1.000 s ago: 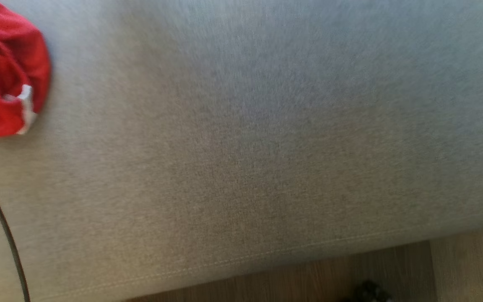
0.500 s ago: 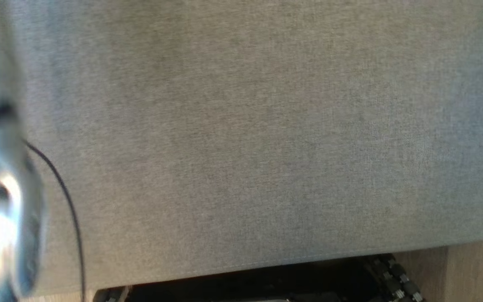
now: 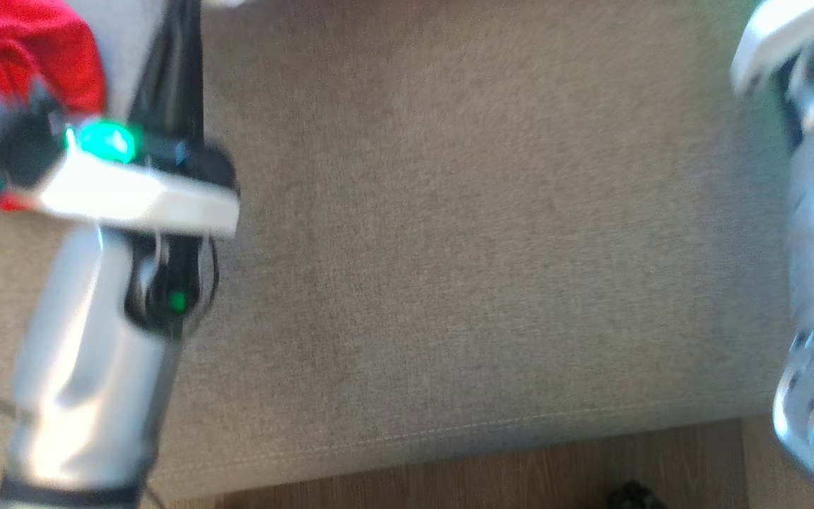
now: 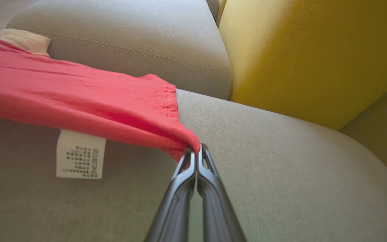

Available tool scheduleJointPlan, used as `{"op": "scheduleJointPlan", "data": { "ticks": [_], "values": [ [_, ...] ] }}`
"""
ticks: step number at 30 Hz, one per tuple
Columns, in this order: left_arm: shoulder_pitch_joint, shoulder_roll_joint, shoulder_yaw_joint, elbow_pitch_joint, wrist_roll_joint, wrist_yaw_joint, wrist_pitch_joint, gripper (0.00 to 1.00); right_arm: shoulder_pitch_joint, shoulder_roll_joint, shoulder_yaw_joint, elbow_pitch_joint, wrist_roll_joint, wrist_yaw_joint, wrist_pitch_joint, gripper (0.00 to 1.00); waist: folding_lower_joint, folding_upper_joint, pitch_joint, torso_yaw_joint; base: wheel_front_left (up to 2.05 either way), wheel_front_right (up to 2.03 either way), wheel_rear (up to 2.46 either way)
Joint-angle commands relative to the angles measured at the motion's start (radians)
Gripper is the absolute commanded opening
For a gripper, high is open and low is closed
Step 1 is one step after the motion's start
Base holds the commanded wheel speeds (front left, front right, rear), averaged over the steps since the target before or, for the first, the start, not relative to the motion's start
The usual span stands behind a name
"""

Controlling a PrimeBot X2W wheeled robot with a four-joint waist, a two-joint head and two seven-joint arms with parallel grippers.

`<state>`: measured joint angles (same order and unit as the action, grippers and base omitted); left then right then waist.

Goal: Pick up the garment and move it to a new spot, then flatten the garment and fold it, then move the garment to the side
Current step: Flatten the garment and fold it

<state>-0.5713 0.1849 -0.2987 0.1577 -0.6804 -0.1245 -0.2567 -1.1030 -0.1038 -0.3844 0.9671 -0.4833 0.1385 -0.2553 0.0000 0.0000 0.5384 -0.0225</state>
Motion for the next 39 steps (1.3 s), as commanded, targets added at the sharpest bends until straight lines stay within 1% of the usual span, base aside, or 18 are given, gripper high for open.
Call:
{"op": "scheduleJointPlan", "data": {
  "ticks": [1, 4, 6, 10, 13, 16, 19, 22, 25, 28, 30, 33, 37, 39],
  "values": [
    [0.007, 0.031, 0.050, -0.049, 0.002, -0.006, -0.005, 0.00, 0.013, 0.008, 0.017, -0.052, 0.001, -0.008, -0.006, 0.00, 0.0000, 0.0000, -0.083, -0.014, 0.00, 0.00, 0.00],
    [0.133, 0.016, 0.086, -0.079, 0.016, -0.006, -0.005, 0.00, 0.145, 0.016, 0.031, -0.143, 0.003, -0.008, -0.006, 0.00, 0.0000, 0.0000, -0.136, -0.021, 0.00, 0.00, 0.00],
    [0.210, -0.008, 0.114, -0.097, 0.018, -0.006, -0.005, 0.00, 0.233, 0.023, 0.028, -0.201, 0.004, -0.008, -0.006, 0.00, 0.0000, 0.0000, -0.170, -0.024, 0.00, 0.00, 0.00],
    [0.348, -0.056, 0.141, -0.127, 0.032, -0.006, -0.005, 0.00, 0.401, 0.034, 0.011, -0.317, 0.019, -0.008, -0.006, 0.00, 0.0000, 0.0000, -0.240, -0.015, 0.00, 0.00, 0.00],
    [0.441, -0.085, 0.158, -0.159, 0.050, -0.006, -0.005, 0.00, 0.540, 0.043, 0.010, -0.412, 0.050, -0.008, 0.009, 0.00, 0.0000, 0.0000, -0.286, -0.006, 0.00, 0.00, 0.00],
    [0.529, -0.108, 0.171, -0.196, 0.075, -0.006, -0.005, 0.00, 0.690, 0.049, 0.018, -0.520, 0.111, -0.008, 0.040, 0.00, 0.0000, 0.0000, -0.326, 0.007, 0.00, 0.00, 0.00],
    [0.606, -0.119, 0.168, -0.229, 0.105, -0.006, -0.005, 0.00, 0.836, 0.052, 0.036, -0.649, 0.170, -0.008, 0.093, 0.00, 0.0000, 0.0000, -0.350, 0.010, 0.00, 0.00, 0.00],
    [0.652, -0.124, 0.172, -0.245, 0.135, -0.006, -0.005, 0.00, 0.930, 0.053, 0.060, -0.773, 0.217, -0.008, 0.153, 0.00, 0.0000, 0.0000, -0.356, 0.000, 0.00, 0.00, 0.00],
    [0.645, -0.127, 0.161, -0.211, 0.156, 0.005, -0.005, 0.00, 0.960, 0.053, 0.082, -0.849, 0.238, -0.008, 0.209, 0.00, 0.0000, 0.0000, -0.352, -0.009, 0.00, 0.00, 0.00],
    [0.587, -0.127, 0.136, -0.145, 0.175, 0.011, 0.020, 0.00, 0.944, 0.053, 0.108, -0.867, 0.247, -0.008, 0.266, 0.00, 0.0000, 0.0000, -0.331, -0.012, 0.00, 0.00, 0.00],
    [0.525, -0.123, 0.121, -0.091, 0.194, 0.011, 0.033, 0.00, 0.914, 0.053, 0.117, -0.854, 0.246, -0.008, 0.292, 0.00, 0.0000, 0.0000, -0.311, -0.010, 0.00, 0.00, 0.00],
    [0.417, -0.123, 0.107, 0.000, 0.221, 0.012, 0.032, 0.00, 0.852, 0.053, 0.126, -0.812, 0.247, -0.008, 0.303, 0.00, 0.0000, 0.0000, -0.275, -0.004, 0.00, 0.00, 0.00],
    [0.285, -0.123, 0.097, 0.116, 0.260, 0.009, 0.012, 0.00, 0.761, 0.053, 0.110, -0.725, 0.238, -0.008, 0.280, 0.00, 0.0000, 0.0000, -0.232, -0.003, 0.00, 0.00, 0.00],
    [0.257, -0.123, 0.096, 0.138, 0.268, 0.008, 0.007, 0.00, 0.739, 0.053, 0.104, -0.702, 0.230, -0.008, 0.268, 0.00, 0.0000, 0.0000, -0.222, -0.004, 0.00, 0.00, 0.00]
  ]
}}
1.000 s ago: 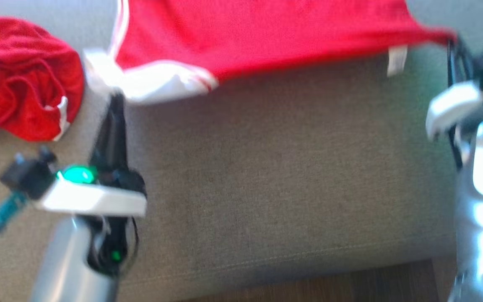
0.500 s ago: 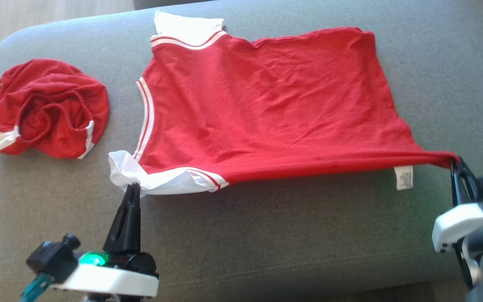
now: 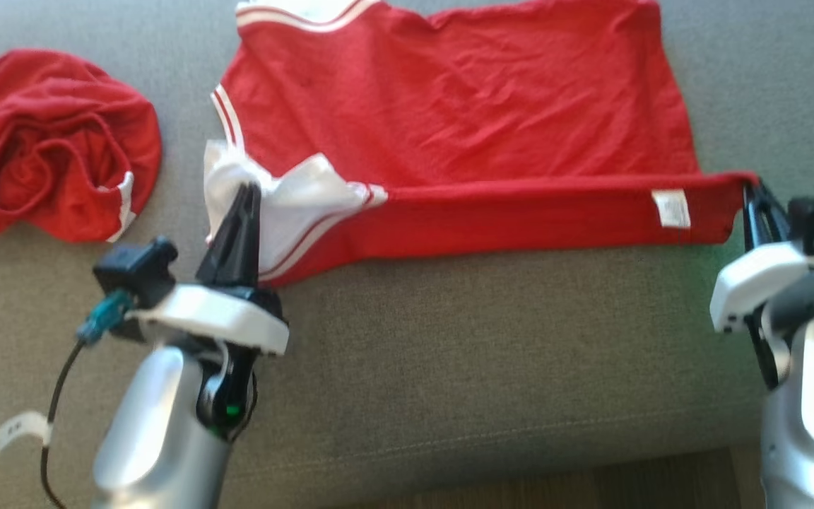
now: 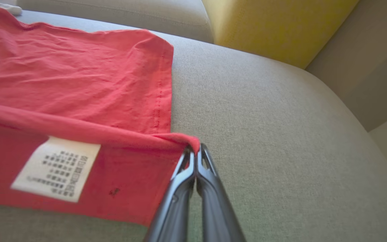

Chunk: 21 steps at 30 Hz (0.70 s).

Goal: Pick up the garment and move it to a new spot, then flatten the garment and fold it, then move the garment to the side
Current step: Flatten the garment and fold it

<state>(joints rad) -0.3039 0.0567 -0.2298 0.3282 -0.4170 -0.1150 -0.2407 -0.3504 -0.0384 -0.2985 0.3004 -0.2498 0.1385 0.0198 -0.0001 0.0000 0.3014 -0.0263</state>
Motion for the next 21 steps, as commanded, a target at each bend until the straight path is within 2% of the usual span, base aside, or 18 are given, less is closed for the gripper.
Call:
{"op": "scheduleJointPlan", "data": {
  "ticks": [1, 5, 12, 13, 14, 15, 16, 17, 21],
  "values": [
    [-0.034, 0.006, 0.026, -0.011, 0.012, -0.003, -0.013, 0.00, -0.036, -0.012, 0.011, -0.013, -0.008, -0.008, -0.018, 0.00, 0.0001, 0.0000, 0.025, -0.001, 0.00, 0.00, 0.00],
    [-0.106, 0.011, 0.028, 0.061, 0.042, -0.007, -0.020, 0.00, -0.117, -0.012, 0.004, 0.083, -0.013, -0.008, -0.072, 0.00, 0.0001, 0.0000, 0.060, -0.007, 0.00, 0.00, 0.00],
    [-0.152, 0.009, 0.082, 0.090, 0.123, 0.003, -0.021, 0.00, -0.239, -0.019, 0.025, 0.249, -0.021, -0.008, -0.202, 0.02, 0.0001, 0.0000, 0.104, -0.013, 0.00, 0.00, 0.00],
    [-0.154, 0.007, 0.086, 0.089, 0.129, 0.003, -0.021, 0.00, -0.252, -0.019, 0.023, 0.269, -0.025, -0.008, -0.212, 0.10, 0.0001, 0.0000, 0.108, -0.012, 0.00, 0.00, 0.00],
    [-0.155, 0.005, 0.089, 0.089, 0.133, 0.002, -0.021, 0.00, -0.264, -0.020, 0.023, 0.286, -0.030, -0.008, -0.224, 0.45, 0.0001, 0.0000, 0.111, -0.011, 0.00, 0.00, 0.00],
    [-0.156, 0.003, 0.092, 0.087, 0.136, 0.001, -0.021, 0.22, -0.274, -0.021, 0.023, 0.300, -0.034, -0.008, -0.236, 1.00, 0.0001, 0.0000, 0.112, -0.010, 0.00, 0.00, 0.00],
    [-0.157, 0.002, 0.096, 0.086, 0.138, 0.000, -0.021, 0.72, -0.284, -0.022, 0.022, 0.309, -0.037, -0.008, -0.247, 1.00, 0.0001, 0.0000, 0.114, -0.009, 0.00, 0.00, 0.00],
    [-0.158, 0.000, 0.101, 0.081, 0.136, -0.001, -0.021, 1.00, -0.292, -0.022, 0.022, 0.312, -0.040, -0.008, -0.258, 1.00, 0.0001, 0.0000, 0.114, -0.008, 0.00, 0.00, 0.00],
    [-0.146, -0.004, 0.119, 0.051, 0.145, 0.000, -0.021, 1.00, -0.290, -0.028, 0.026, 0.293, -0.085, -0.008, -0.276, 1.00, 0.0001, 0.0000, 0.103, -0.010, 0.00, 0.00, 0.00]
  ]
}}
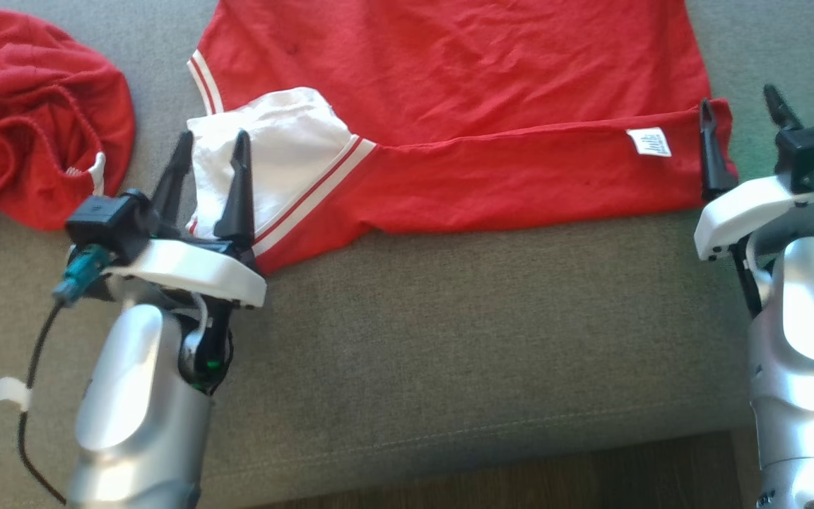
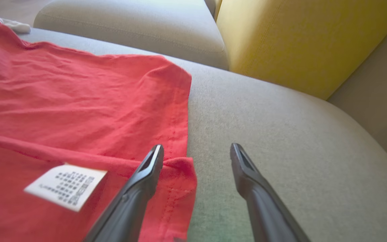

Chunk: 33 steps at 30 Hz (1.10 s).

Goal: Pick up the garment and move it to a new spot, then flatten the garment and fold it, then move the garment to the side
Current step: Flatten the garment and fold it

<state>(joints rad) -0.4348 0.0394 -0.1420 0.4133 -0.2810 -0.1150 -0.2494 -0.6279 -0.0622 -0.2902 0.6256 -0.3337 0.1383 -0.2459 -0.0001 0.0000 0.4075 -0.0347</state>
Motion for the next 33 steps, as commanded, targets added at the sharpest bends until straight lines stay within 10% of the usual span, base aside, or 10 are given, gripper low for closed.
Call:
{"op": "scheduleJointPlan", "data": {
  "ticks": [1, 16, 29, 31, 33],
  "values": [
    [-0.007, 0.013, 0.040, -0.046, 0.009, 0.003, -0.012, 1.00, -0.008, -0.002, 0.015, -0.047, -0.004, -0.008, -0.012, 1.00, 0.0001, 0.0000, -0.007, -0.007, 0.00, 0.00, 0.00],
    [0.310, 0.011, 0.006, -0.106, -0.065, 0.128, -0.012, 1.00, 0.209, 0.012, 0.119, -0.244, 0.205, -0.008, 0.008, 1.00, 0.0001, 0.0000, -0.085, -0.021, 0.00, 0.00, 0.00],
    [0.182, 0.012, -0.042, 0.125, -0.103, 0.142, 0.037, 1.00, 0.268, 0.012, 0.140, -0.222, 0.326, -0.008, 0.124, 1.00, 0.0001, 0.0000, -0.136, -0.029, 0.00, 0.00, 0.00],
    [0.173, 0.012, -0.041, 0.143, -0.108, 0.137, 0.029, 0.52, 0.257, 0.012, 0.139, -0.195, 0.346, -0.008, 0.138, 1.00, 0.0001, 0.0000, -0.140, -0.029, 0.00, 0.00, 0.00],
    [0.165, 0.013, -0.038, 0.159, -0.113, 0.130, 0.023, 0.33, 0.241, 0.012, 0.137, -0.158, 0.372, -0.008, 0.156, 1.00, 0.0001, 0.0000, -0.144, -0.028, 0.00, 0.00, 0.00]
  ]
}}
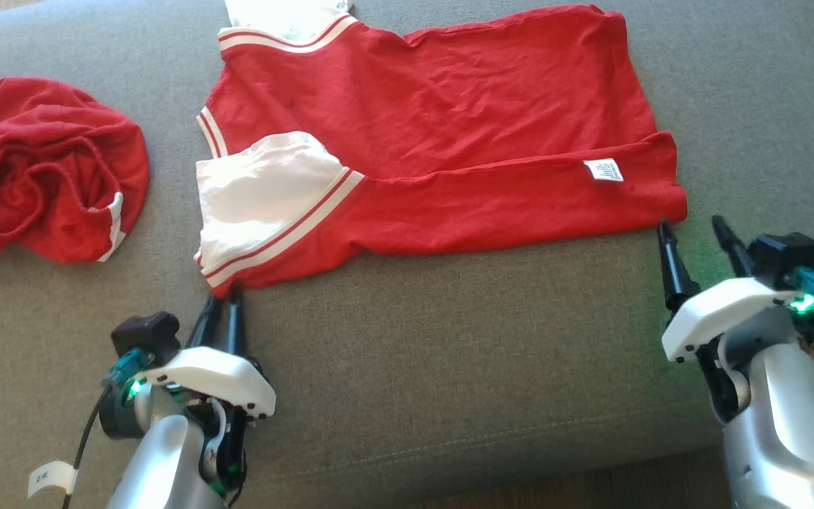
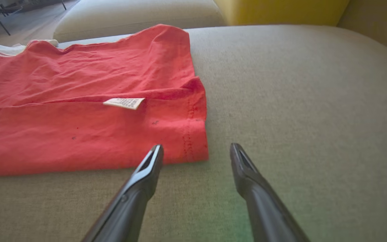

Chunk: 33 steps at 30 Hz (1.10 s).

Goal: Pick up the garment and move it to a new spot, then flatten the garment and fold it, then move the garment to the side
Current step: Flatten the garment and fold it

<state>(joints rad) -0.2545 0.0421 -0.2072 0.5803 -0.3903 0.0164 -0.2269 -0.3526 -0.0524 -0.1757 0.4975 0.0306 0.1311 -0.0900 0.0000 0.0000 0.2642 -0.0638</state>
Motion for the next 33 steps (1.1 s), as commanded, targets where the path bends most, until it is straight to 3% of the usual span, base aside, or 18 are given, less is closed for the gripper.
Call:
{"op": "scheduleJointPlan", "data": {
  "ticks": [1, 2, 5, 14, 16, 17, 22, 27, 33],
  "values": [
    [-0.018, 0.010, 0.030, -0.003, -0.008, -0.005, -0.003, 0.20, -0.045, 0.002, 0.024, -0.008, 0.023, 0.000, 0.008, 1.00, 0.0000, 0.0000, -0.002, 0.003, 0.00, 0.00, 0.00],
    [-0.019, 0.010, 0.030, 0.000, -0.011, -0.008, -0.005, 0.01, -0.057, 0.002, 0.029, 0.015, 0.040, 0.000, 0.017, 1.00, 0.0000, 0.0000, -0.004, 0.005, 0.00, 0.00, 0.00],
    [-0.018, 0.011, 0.030, 0.008, -0.018, -0.017, -0.010, 0.00, -0.097, 0.002, 0.028, 0.092, 0.090, 0.000, 0.030, 1.00, 0.0000, 0.0000, -0.007, 0.014, 0.00, 0.00, 0.00],
    [-0.037, 0.012, 0.016, 0.028, -0.021, -0.034, -0.019, 0.00, -0.233, 0.002, -0.047, 0.355, 0.020, 0.000, 0.016, 1.00, 0.0000, 0.0000, 0.001, 0.042, 0.00, 0.00, 0.00],
    [-0.043, 0.013, 0.011, 0.028, -0.016, -0.038, -0.022, 0.00, -0.259, 0.002, -0.049, 0.408, 0.004, 0.000, 0.009, 0.24, 0.0000, 0.0000, 0.001, 0.047, 0.00, 0.00, 0.00],
    [-0.046, 0.014, 0.010, 0.029, -0.014, -0.039, -0.024, 0.00, -0.269, 0.002, -0.056, 0.426, -0.005, 0.000, -0.001, 0.00, 0.0000, 0.0000, 0.001, 0.049, 0.00, 0.00, 0.00],
    [-0.043, 0.031, 0.001, 0.014, -0.001, -0.055, -0.029, 0.00, -0.285, 0.002, -0.112, 0.459, -0.041, 0.000, -0.057, 0.00, 0.0000, 0.0000, -0.005, 0.053, 0.00, 0.00, 0.00],
    [-0.004, 0.060, -0.014, -0.024, 0.014, -0.082, -0.032, 0.00, -0.288, 0.002, -0.131, 0.463, 0.053, 0.000, -0.095, 0.00, 0.0000, 0.0000, -0.018, 0.044, 0.00, 0.00, 0.00],
    [0.071, 0.088, -0.046, -0.104, 0.027, -0.097, -0.029, 0.00, -0.224, -0.017, -0.115, 0.425, 0.091, 0.000, -0.064, 0.00, 0.0000, 0.0000, -0.043, 0.044, 0.00, 0.00, 0.00]
  ]
}}
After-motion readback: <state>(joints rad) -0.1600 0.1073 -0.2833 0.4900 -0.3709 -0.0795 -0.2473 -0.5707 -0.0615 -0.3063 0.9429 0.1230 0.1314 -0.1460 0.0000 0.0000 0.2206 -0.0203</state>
